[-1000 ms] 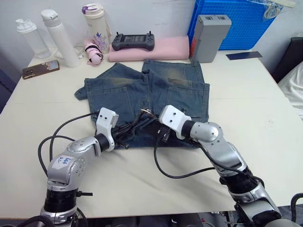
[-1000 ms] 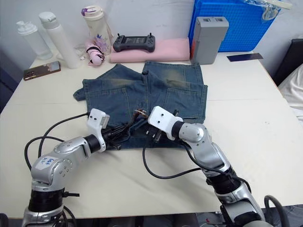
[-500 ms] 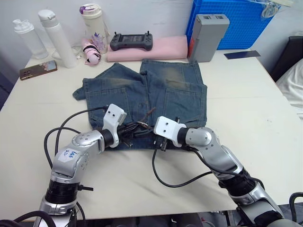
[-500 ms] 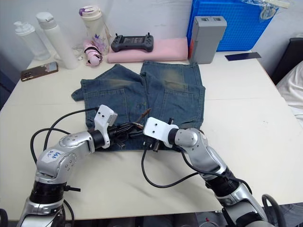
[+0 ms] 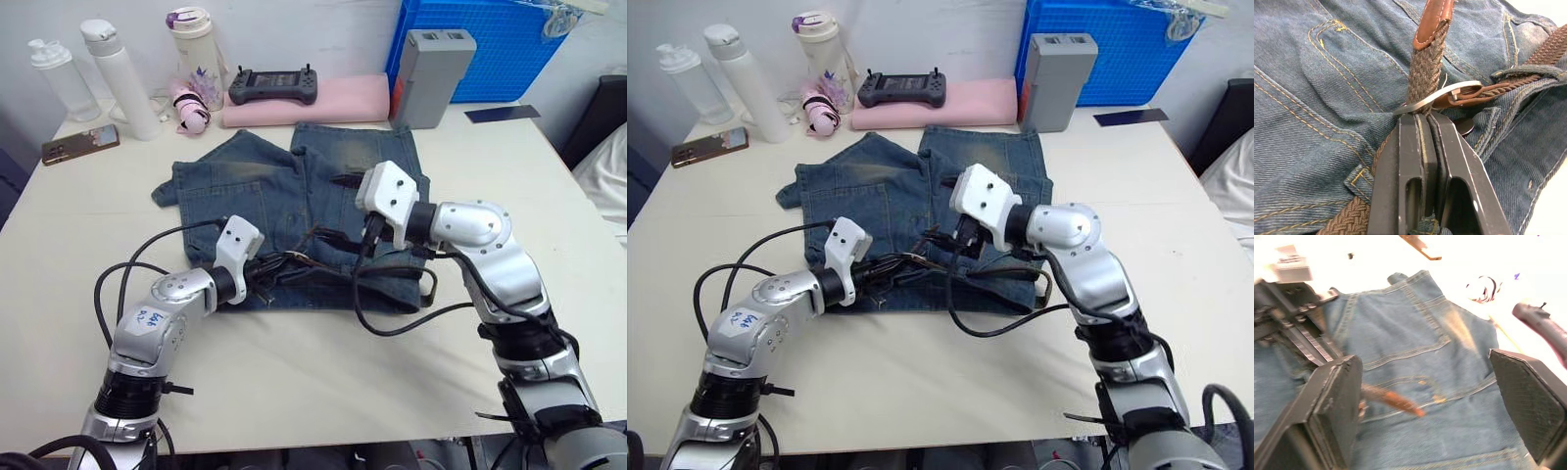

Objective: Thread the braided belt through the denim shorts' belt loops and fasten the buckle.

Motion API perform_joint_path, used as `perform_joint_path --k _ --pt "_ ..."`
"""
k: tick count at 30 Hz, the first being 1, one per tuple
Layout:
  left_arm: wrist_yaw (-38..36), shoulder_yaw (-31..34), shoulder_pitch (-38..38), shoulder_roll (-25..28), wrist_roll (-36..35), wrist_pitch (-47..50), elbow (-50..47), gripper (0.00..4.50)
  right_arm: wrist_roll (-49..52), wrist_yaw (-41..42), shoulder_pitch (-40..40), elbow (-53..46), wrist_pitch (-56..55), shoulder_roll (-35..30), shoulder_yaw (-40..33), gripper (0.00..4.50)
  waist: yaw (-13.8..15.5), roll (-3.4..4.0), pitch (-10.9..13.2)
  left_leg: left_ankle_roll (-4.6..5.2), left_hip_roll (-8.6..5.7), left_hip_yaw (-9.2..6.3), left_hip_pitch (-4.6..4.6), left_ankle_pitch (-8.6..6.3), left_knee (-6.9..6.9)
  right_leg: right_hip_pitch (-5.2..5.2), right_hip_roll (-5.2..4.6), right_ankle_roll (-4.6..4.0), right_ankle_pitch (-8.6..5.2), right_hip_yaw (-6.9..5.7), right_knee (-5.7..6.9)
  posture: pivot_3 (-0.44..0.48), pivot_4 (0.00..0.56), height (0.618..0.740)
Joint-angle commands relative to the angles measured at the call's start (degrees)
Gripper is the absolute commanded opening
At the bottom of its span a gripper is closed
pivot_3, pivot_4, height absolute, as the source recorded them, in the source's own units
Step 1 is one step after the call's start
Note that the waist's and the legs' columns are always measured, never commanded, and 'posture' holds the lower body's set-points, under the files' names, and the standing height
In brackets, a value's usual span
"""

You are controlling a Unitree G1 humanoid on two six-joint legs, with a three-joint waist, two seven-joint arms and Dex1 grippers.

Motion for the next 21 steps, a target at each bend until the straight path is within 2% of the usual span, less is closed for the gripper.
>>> perform_joint_path --k 1,7,13,16,17,18,19,20,21 --pt "-1.0 -1.2 -0.8 2.1 3.0 -3.0 -0.8 0.00 -10.9 -4.2 -1.1 6.6 -13.9 -1.8 6.0 4.42 -0.1 0.00 0.0 0.00 -0.01 0.01 0.00 0.00 0.00 0.00 -0.01 0.00 0.00 0.01 0.00 0.000 0.150 0.739" --pt "-1.4 -2.3 -0.8 3.2 5.3 -5.2 -1.3 0.00 -20.9 -9.3 -3.6 15.3 -27.5 -1.9 10.9 4.42 -0.3 0.00 0.0 -0.01 0.02 0.05 -0.01 0.00 -0.02 -0.04 0.01 0.00 0.00 0.02 0.00 0.000 0.150 0.739" --pt "-2.0 -3.7 -0.4 3.9 7.7 -6.8 -1.7 0.00 -24.3 -10.5 -5.5 20.1 -31.7 0.2 12.4 4.42 -0.3 0.00 0.0 -0.01 0.03 0.03 -0.02 0.01 -0.01 -0.04 0.01 0.00 0.00 0.01 0.00 0.000 0.150 0.739" --pt "-2.1 -3.6 -0.2 3.9 8.2 -7.0 -1.8 0.00 -24.7 -10.0 -5.1 20.8 -32.3 0.7 12.3 3.58 -0.3 0.00 0.0 -0.01 0.04 0.03 -0.02 0.01 -0.01 -0.04 0.01 0.00 0.00 0.01 0.00 0.000 0.150 0.739" --pt "-2.1 -3.6 -0.2 3.9 8.3 -7.0 -1.8 0.00 -24.4 -9.8 -4.9 20.8 -32.2 0.8 12.2 3.00 -0.3 0.00 0.0 -0.01 0.04 0.02 -0.02 0.01 -0.01 -0.04 0.01 0.00 0.00 0.01 0.00 0.000 0.150 0.739" --pt "-2.2 -3.6 -0.2 3.9 8.4 -7.1 -1.8 0.00 -24.2 -9.7 -4.8 20.8 -32.2 0.9 12.1 2.64 -0.3 0.00 0.0 -0.01 0.04 0.02 -0.02 0.01 -0.01 -0.04 0.01 0.00 0.00 0.01 0.00 0.000 0.150 0.739" --pt "-2.2 -3.6 -0.2 3.9 8.5 -7.1 -1.9 0.00 -24.1 -9.5 -4.6 20.7 -32.0 0.8 12.1 1.93 -0.3 0.00 0.0 -0.01 0.04 0.02 -0.02 0.01 -0.01 -0.04 0.01 0.00 0.00 0.01 0.00 0.000 0.150 0.739" --pt "-2.2 -3.5 -0.2 3.9 8.6 -7.1 -1.9 0.00 -24.1 -9.3 -4.4 20.5 -31.8 0.8 12.1 1.63 -0.3 0.00 0.0 -0.01 0.04 0.02 -0.02 0.01 -0.01 -0.04 0.01 0.00 0.00 0.01 0.00 0.000 0.150 0.739" --pt "-2.2 -3.5 -0.2 3.9 8.7 -7.2 -1.9 0.00 -24.2 -9.2 -4.2 20.3 -31.6 0.8 12.1 1.02 -0.4 0.00 0.0 -0.01 0.04 0.02 -0.02 0.01 -0.01 -0.04 0.01 0.00 0.00 0.01 0.00 0.000 0.150 0.739"
